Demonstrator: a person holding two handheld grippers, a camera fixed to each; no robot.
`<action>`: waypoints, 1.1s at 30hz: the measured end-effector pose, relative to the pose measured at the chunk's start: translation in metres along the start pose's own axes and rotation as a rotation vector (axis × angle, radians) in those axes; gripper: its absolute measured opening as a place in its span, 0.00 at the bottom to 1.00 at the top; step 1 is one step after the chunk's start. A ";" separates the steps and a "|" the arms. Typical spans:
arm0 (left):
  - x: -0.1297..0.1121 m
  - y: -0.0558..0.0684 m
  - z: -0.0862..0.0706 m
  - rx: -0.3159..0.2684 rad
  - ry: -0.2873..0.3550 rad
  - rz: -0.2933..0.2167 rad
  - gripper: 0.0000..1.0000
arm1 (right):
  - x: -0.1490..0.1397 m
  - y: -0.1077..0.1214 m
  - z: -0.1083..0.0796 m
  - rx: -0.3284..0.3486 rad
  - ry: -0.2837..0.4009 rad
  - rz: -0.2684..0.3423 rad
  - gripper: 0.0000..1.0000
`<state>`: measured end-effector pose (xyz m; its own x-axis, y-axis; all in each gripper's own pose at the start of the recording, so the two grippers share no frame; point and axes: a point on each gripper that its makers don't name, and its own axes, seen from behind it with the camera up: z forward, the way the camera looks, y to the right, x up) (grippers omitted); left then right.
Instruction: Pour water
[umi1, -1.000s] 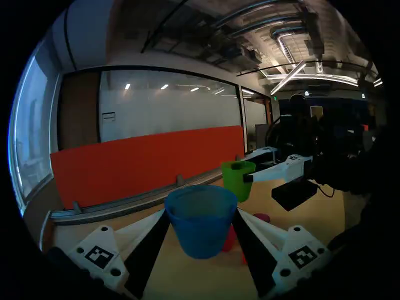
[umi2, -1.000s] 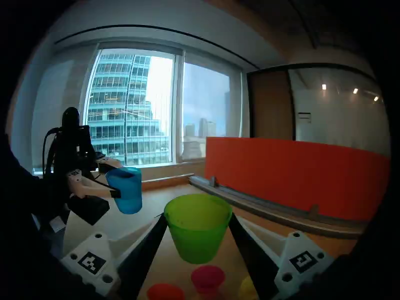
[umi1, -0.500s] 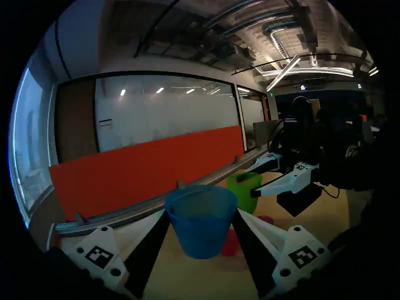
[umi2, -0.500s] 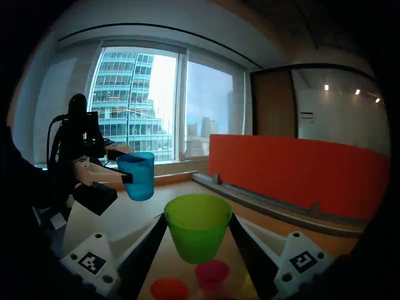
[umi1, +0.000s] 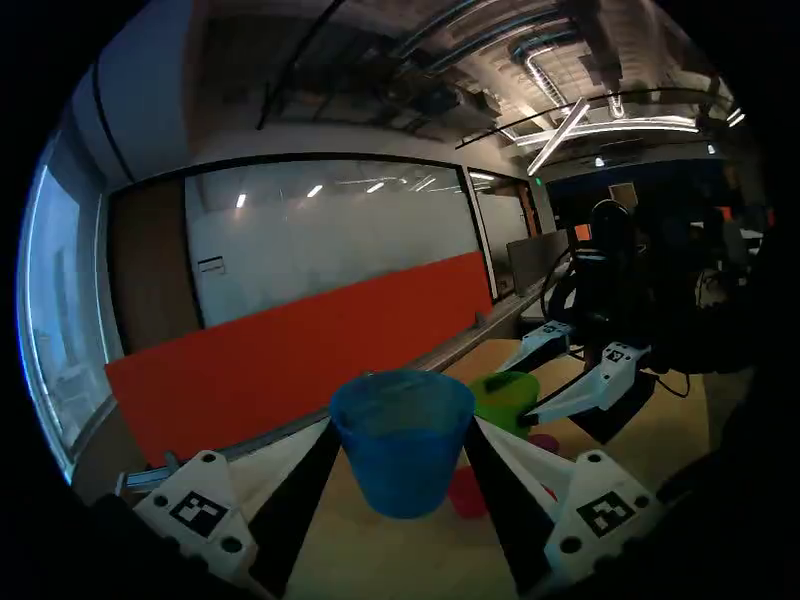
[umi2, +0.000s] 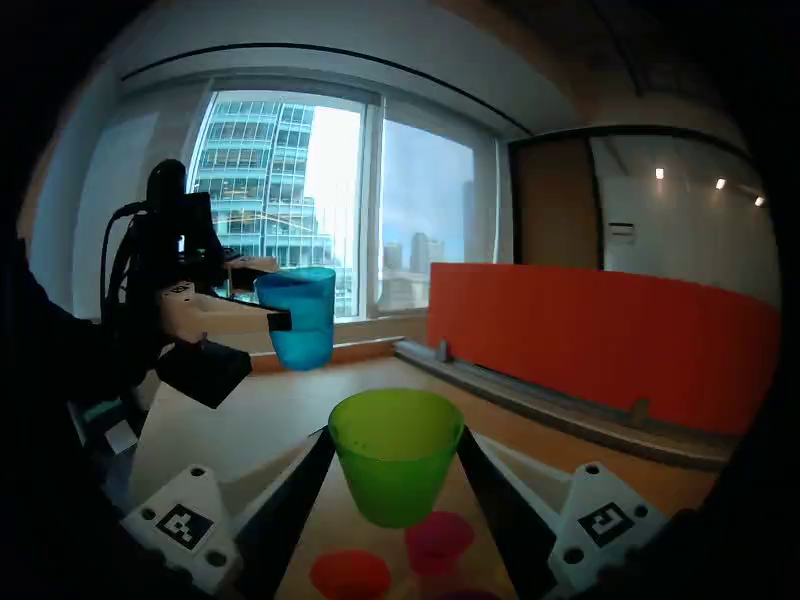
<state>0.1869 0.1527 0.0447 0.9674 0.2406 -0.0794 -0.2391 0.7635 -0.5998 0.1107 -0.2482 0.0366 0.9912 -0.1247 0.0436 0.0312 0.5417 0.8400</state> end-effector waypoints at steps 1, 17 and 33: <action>0.001 0.000 0.000 0.000 0.001 0.005 0.85 | -0.001 -0.001 0.000 0.001 -0.001 0.001 0.91; 0.019 0.008 0.010 -0.006 0.015 0.098 0.85 | -0.017 -0.020 0.000 0.043 -0.014 -0.004 0.91; 0.033 0.012 0.016 0.002 0.026 0.189 0.85 | -0.024 -0.034 0.003 0.075 -0.016 -0.004 0.91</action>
<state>0.2145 0.1791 0.0475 0.9071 0.3641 -0.2113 -0.4169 0.7074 -0.5708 0.0853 -0.2662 0.0085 0.9889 -0.1405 0.0482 0.0249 0.4770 0.8786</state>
